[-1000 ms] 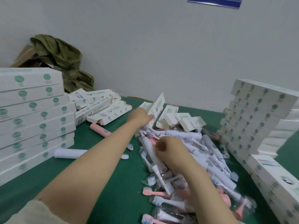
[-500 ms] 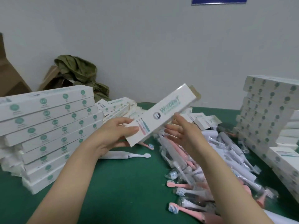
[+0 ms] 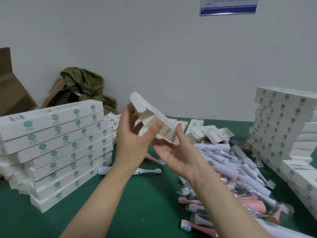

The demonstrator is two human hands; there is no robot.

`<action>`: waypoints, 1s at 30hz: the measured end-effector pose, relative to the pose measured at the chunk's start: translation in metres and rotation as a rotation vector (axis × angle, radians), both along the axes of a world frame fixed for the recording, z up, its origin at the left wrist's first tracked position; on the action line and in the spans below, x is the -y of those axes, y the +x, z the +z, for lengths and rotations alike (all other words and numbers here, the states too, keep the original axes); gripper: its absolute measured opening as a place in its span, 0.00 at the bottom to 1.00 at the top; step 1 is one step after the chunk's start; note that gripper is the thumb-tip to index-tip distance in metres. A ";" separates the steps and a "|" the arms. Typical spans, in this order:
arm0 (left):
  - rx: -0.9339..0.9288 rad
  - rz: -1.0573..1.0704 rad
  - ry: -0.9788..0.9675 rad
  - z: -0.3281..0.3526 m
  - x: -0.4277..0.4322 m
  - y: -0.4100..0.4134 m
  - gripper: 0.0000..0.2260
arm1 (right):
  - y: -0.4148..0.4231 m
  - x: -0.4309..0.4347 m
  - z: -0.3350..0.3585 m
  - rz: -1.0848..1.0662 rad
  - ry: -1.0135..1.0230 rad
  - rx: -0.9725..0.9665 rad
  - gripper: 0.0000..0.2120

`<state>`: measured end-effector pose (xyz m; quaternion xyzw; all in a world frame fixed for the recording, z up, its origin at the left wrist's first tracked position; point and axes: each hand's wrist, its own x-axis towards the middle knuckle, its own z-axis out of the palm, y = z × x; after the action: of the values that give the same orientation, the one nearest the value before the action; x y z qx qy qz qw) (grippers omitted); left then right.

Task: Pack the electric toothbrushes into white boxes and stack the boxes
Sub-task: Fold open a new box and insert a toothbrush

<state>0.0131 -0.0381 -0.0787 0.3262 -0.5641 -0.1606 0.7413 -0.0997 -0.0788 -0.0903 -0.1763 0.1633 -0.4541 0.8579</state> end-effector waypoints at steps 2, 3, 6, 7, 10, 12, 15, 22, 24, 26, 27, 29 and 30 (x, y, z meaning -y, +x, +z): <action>-0.024 0.010 -0.100 0.017 -0.001 0.005 0.22 | -0.002 0.000 0.001 -0.102 -0.034 -0.276 0.14; -0.001 0.027 -0.123 0.022 -0.002 0.006 0.23 | -0.006 0.002 0.002 -0.178 -0.040 -0.357 0.09; 0.111 0.136 -0.152 0.028 -0.005 0.005 0.23 | -0.018 -0.004 0.020 -0.267 -0.173 -0.481 0.06; 0.131 0.150 -0.149 0.026 -0.006 0.004 0.23 | -0.021 -0.008 0.027 -0.285 -0.241 -0.564 0.06; 0.225 0.205 -0.091 0.017 -0.006 -0.003 0.22 | -0.023 -0.019 0.043 -0.424 -0.514 -0.772 0.10; 0.321 0.276 -0.031 0.010 -0.005 -0.009 0.22 | -0.021 -0.026 0.049 -0.498 -0.672 -0.806 0.13; 0.353 0.282 0.038 0.001 -0.006 -0.014 0.21 | -0.015 -0.040 0.054 -0.444 -0.861 -0.762 0.13; 0.201 0.196 0.113 -0.010 -0.006 -0.012 0.26 | -0.003 -0.037 0.037 -0.570 -1.205 -0.942 0.14; 0.151 0.228 0.104 -0.014 -0.006 -0.008 0.23 | -0.002 -0.036 0.034 -0.622 -1.296 -1.035 0.17; 0.128 0.255 0.106 -0.014 -0.006 -0.007 0.19 | 0.002 -0.039 0.032 -0.670 -1.379 -1.075 0.16; 0.116 0.258 0.108 -0.013 -0.006 -0.007 0.18 | 0.003 -0.040 0.030 -0.701 -1.412 -1.071 0.16; 0.119 0.265 0.110 -0.013 -0.005 -0.007 0.18 | 0.005 -0.038 0.026 -0.762 -1.461 -1.067 0.16; 0.136 0.272 0.112 -0.013 -0.006 -0.007 0.18 | 0.005 -0.036 0.025 -0.786 -1.472 -1.076 0.17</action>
<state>0.0060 -0.0324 -0.0917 0.4504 -0.5539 -0.0677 0.6970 -0.0942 -0.0427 -0.0653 -0.7810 0.2551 -0.5539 0.1347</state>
